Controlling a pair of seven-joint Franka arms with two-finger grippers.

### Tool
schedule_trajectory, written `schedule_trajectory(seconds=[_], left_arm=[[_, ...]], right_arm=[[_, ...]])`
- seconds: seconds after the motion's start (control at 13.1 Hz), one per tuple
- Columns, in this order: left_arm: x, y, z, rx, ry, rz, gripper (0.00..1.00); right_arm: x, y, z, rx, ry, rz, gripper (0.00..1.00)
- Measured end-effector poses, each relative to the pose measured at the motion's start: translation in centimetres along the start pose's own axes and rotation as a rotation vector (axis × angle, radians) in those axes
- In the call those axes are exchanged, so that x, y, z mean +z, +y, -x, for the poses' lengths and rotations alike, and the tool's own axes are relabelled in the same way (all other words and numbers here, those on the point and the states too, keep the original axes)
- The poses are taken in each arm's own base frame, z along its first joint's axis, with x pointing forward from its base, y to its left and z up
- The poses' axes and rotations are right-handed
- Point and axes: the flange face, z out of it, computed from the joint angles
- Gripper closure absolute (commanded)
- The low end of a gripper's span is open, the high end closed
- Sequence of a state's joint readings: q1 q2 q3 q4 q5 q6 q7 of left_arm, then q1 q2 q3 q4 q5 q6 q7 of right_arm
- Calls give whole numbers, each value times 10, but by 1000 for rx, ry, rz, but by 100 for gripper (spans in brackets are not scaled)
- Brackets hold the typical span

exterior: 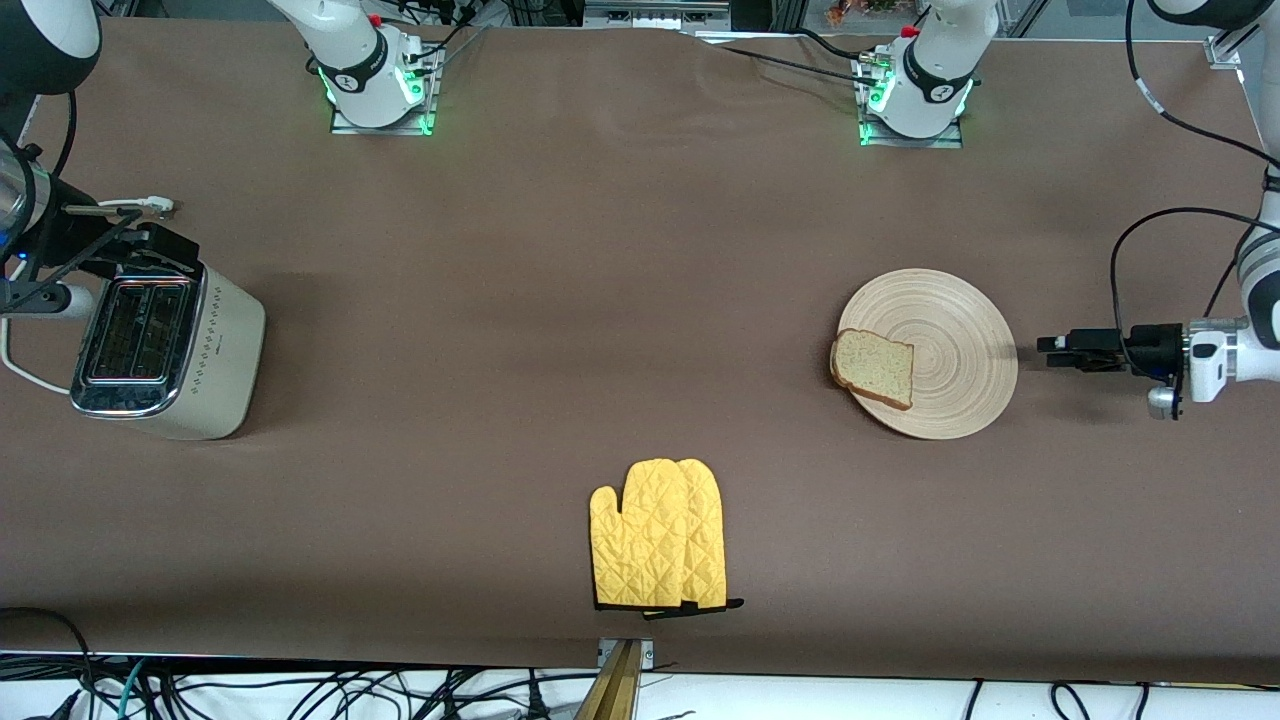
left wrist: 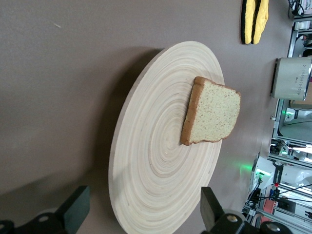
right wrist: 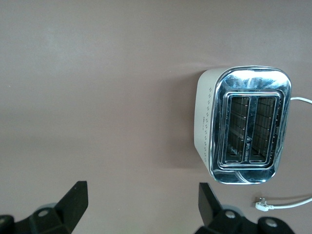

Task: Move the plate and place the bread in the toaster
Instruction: 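Lower the left gripper to the wooden plate's rim, then push the plate with the left gripper while the right gripper reaches the bread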

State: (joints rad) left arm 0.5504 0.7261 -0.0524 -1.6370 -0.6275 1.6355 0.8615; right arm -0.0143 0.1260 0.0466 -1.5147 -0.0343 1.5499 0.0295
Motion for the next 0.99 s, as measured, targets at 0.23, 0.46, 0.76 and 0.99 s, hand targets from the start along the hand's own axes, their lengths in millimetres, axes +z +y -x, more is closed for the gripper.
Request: schedule_trajectory(seconds=[0.23,0.46,0.76,0.99], left_arm=[[14,-22,4,-26,34,67,43],[31,-34,4,-44,24,94,76],[51,-50,8,-67,1,120,100],[56,-45,9,-41,-29,173,100]], right_arm=[[0,0,0,0,0,0,0],[0,0,0,0,0,0,0],[2,-1,-1,3,-4,0,0],[11,-1,-6,4,-19,-1,0]])
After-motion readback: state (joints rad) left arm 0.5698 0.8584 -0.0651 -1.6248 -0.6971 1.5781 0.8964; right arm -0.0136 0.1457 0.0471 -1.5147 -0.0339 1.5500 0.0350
